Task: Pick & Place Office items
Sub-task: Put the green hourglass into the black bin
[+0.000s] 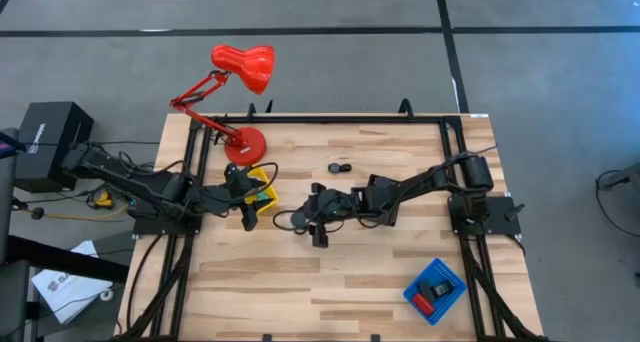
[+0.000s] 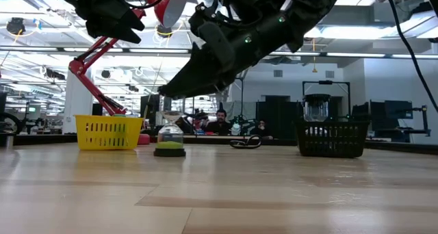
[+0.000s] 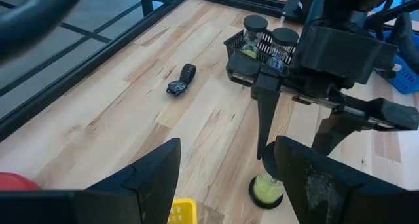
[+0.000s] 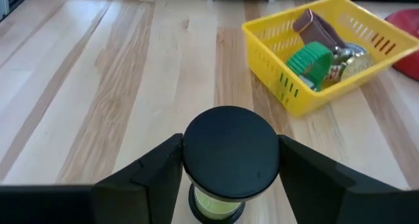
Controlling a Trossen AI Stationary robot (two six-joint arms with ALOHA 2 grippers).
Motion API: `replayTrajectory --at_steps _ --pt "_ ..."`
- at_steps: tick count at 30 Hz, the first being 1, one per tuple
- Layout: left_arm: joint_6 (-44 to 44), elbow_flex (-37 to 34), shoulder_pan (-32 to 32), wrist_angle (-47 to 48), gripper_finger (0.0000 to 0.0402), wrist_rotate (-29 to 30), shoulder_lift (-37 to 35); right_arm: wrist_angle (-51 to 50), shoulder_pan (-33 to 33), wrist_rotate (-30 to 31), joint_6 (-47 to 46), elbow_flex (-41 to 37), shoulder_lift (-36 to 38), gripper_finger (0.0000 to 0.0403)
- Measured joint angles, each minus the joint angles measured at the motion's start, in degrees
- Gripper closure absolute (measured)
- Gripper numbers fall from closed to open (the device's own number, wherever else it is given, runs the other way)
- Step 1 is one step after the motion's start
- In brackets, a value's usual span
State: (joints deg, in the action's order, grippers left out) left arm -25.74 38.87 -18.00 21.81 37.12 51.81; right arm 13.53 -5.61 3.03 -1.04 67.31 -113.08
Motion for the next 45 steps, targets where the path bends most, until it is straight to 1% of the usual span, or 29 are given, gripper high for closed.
replayTrajectory --at_steps 4,11,19,25,28,32,41,45 --pt "0.0 0.0 0.0 0.02 0.016 -0.01 0.0 -3.23 -0.1 0.02 -0.97 0.0 1.3 0.0177" --pt "0.0 0.0 0.0 0.02 0.016 -0.02 0.0 -5.24 -0.76 0.22 -3.34 0.09 1.63 0.0188" --pt "-0.02 0.0 0.0 0.0 0.016 -0.01 0.0 -8.81 -1.63 0.5 -4.02 0.09 3.0 0.0179" --pt "-0.02 0.0 0.0 -0.04 0.016 -0.02 0.0 -16.89 -2.31 2.9 -4.43 -0.1 6.48 0.0187" --pt "-0.02 0.0 0.0 -0.02 0.016 -0.02 0.0 -20.93 -2.8 3.24 -4.59 -0.11 8.13 0.0187" --pt "-0.02 0.0 0.0 -0.05 0.016 -0.02 0.0 -26.19 -4.04 5.29 -4.65 -0.13 10.91 0.0185" --pt "-0.03 0.0 0.0 -0.02 0.016 -0.02 0.0 -36.49 -6.59 9.38 -8.76 -0.13 18.49 0.0189" --pt "-0.04 -0.02 0.0 -0.03 0.016 -0.02 0.0 -43.64 -8.12 11.01 -12.54 -0.07 22.42 0.0189"
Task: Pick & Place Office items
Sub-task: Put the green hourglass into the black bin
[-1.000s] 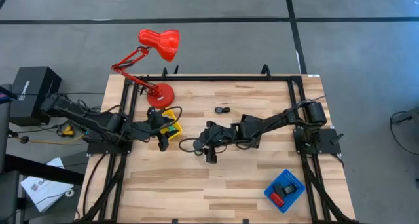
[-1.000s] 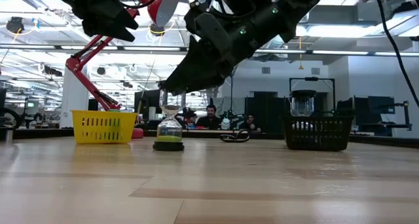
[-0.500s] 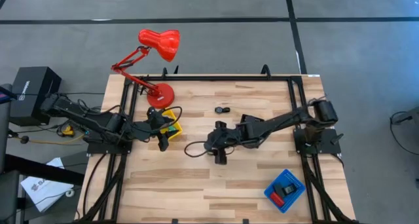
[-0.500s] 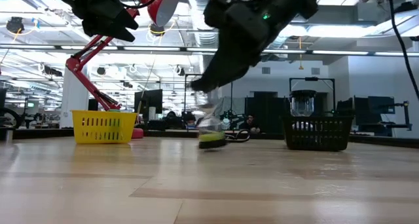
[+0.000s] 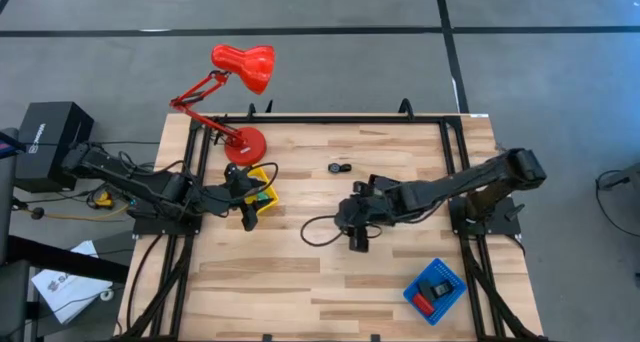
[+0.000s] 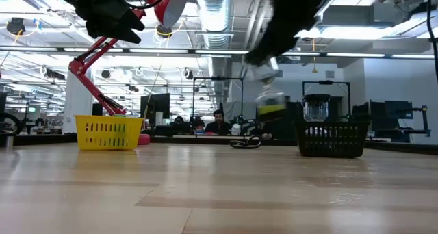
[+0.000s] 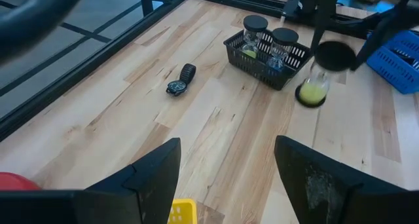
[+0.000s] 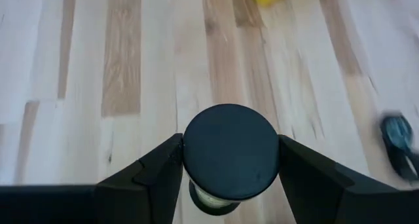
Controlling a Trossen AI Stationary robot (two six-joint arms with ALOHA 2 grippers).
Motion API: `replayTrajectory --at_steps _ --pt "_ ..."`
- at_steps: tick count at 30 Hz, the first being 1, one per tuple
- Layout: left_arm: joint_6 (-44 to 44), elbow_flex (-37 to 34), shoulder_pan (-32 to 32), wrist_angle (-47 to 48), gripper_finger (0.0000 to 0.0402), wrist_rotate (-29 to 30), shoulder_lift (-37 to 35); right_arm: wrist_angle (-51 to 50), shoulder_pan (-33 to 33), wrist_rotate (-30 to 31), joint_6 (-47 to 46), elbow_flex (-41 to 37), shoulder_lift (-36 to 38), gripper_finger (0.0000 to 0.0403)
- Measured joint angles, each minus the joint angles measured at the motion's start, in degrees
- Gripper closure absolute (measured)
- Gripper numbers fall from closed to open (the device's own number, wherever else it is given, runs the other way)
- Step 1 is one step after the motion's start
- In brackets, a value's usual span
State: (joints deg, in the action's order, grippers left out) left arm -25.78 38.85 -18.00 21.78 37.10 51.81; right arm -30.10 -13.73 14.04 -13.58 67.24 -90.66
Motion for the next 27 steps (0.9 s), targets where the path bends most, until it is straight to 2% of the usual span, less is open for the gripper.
replayTrajectory --at_steps 9,14,17,22,27 --pt "0.0 -0.02 0.0 0.0 0.016 0.0 0.0 -14.58 -6.32 5.84 -10.34 0.0 6.74 0.0188" --pt "-0.13 -0.02 0.0 0.0 0.016 -0.02 0.0 -23.09 -10.25 13.54 -18.4 -0.79 10.84 0.0189" --pt "-0.15 -0.04 0.0 0.0 0.016 -0.02 0.0 -26.83 -12.18 15.97 -23.87 -3.17 13.79 0.0186" --pt "-0.17 -0.04 0.0 -0.02 0.016 -0.02 0.0 -27.75 -13.63 20.57 -30.01 -9.45 18.54 0.0186" --pt "-0.17 -0.07 0.0 -0.13 0.016 -0.02 0.0 -25.28 -11.86 25.5 -31.86 -14.74 22.87 0.0186"
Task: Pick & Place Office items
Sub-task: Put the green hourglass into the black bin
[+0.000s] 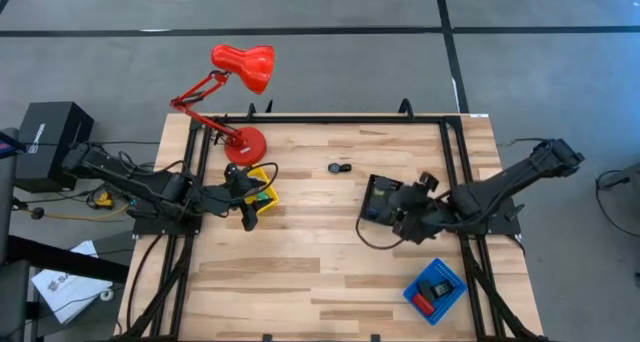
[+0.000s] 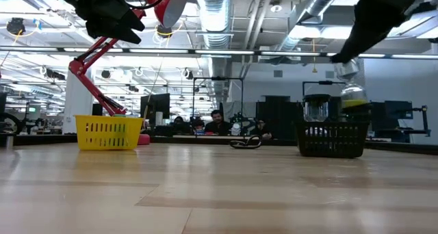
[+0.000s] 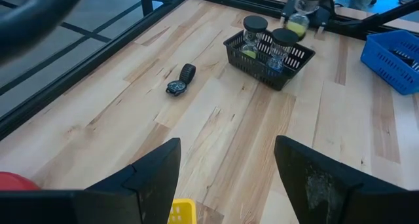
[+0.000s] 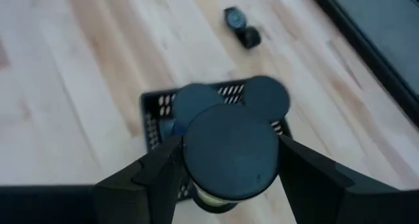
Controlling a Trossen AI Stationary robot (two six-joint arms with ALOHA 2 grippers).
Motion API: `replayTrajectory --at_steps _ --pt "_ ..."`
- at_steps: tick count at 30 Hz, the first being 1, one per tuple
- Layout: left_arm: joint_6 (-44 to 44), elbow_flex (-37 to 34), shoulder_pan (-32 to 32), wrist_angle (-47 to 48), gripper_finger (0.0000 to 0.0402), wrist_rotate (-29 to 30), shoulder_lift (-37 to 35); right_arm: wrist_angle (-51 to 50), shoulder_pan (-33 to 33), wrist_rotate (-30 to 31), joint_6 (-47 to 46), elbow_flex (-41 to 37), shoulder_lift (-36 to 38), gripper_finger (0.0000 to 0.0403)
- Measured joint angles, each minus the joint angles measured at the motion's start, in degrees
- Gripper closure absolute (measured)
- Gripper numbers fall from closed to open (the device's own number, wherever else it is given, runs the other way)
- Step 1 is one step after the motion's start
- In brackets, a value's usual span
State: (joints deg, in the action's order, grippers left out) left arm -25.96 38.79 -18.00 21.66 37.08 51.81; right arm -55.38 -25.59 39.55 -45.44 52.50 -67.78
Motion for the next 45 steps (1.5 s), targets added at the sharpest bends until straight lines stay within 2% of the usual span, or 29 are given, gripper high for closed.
replayTrajectory --at_steps 6,12,19,35,45 --pt "-0.02 0.0 0.0 -0.19 0.016 0.0 0.0 4.5 3.89 1.02 1.59 -5.17 3.04 0.0186" --pt "-0.02 0.0 0.0 -0.34 0.016 0.0 0.0 10.93 6.23 1.68 2.13 -9.22 2.84 0.0187" --pt "-0.04 0.0 0.0 -0.34 0.016 0.0 0.0 14.54 6.23 1.48 5.23 -9.28 2.99 0.0185" --pt "-0.04 0.0 0.0 -0.44 0.016 0.0 0.0 15.75 6.23 0.9 -0.48 -9.1 -5.6 0.0183" --pt "-0.04 0.0 0.0 -0.71 0.016 -0.02 -0.02 15.83 6.26 -2.28 -2.86 -9.0 -6.3 0.0183"
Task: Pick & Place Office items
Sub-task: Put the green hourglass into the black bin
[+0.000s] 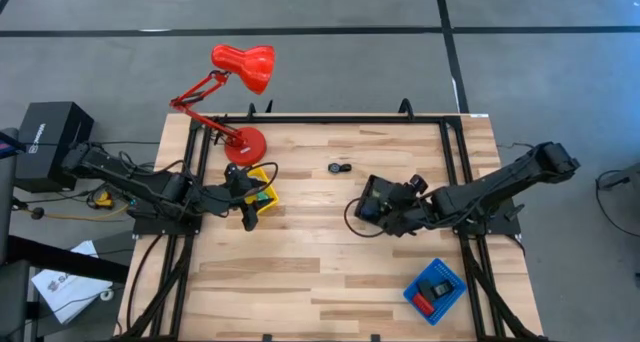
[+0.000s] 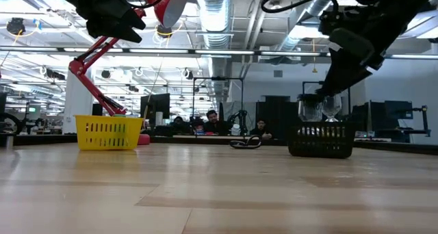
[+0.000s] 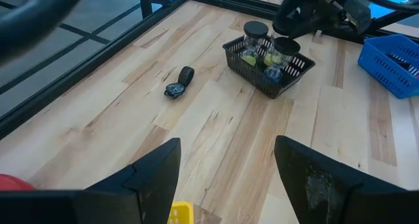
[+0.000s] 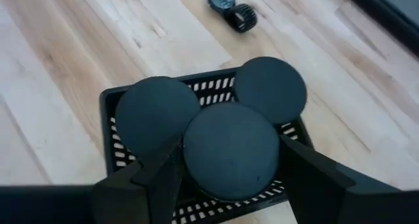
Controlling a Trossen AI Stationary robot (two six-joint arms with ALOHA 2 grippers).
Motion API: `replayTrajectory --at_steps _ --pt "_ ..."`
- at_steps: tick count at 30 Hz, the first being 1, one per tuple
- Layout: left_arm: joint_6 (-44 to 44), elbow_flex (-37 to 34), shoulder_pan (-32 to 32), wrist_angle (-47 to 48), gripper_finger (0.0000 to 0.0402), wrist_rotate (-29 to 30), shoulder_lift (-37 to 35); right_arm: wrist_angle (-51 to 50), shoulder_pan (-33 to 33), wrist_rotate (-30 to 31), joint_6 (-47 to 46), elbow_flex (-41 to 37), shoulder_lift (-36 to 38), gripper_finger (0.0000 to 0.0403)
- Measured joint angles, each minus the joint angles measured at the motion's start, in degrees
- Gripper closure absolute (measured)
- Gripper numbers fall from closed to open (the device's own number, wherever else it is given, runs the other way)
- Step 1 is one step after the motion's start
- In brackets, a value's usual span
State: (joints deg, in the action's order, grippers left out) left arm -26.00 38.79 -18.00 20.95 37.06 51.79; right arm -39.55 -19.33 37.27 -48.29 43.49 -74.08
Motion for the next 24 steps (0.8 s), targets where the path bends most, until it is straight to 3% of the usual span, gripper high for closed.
replayTrajectory --at_steps 6,20,24 --pt "0.0 0.0 0.0 -0.02 0.016 0.02 0.0 -0.48 -0.04 -5.15 -0.2 -0.2 -0.28 0.0182" --pt "0.0 0.0 0.01 -0.46 0.016 0.01 0.0 -1.5 1.84 -5.16 2.55 -0.34 -0.26 0.0173" --pt "0.0 0.0 0.02 -0.46 0.016 0.0 0.0 -1.14 4.17 -7.55 4.89 -0.23 -0.15 0.0176"
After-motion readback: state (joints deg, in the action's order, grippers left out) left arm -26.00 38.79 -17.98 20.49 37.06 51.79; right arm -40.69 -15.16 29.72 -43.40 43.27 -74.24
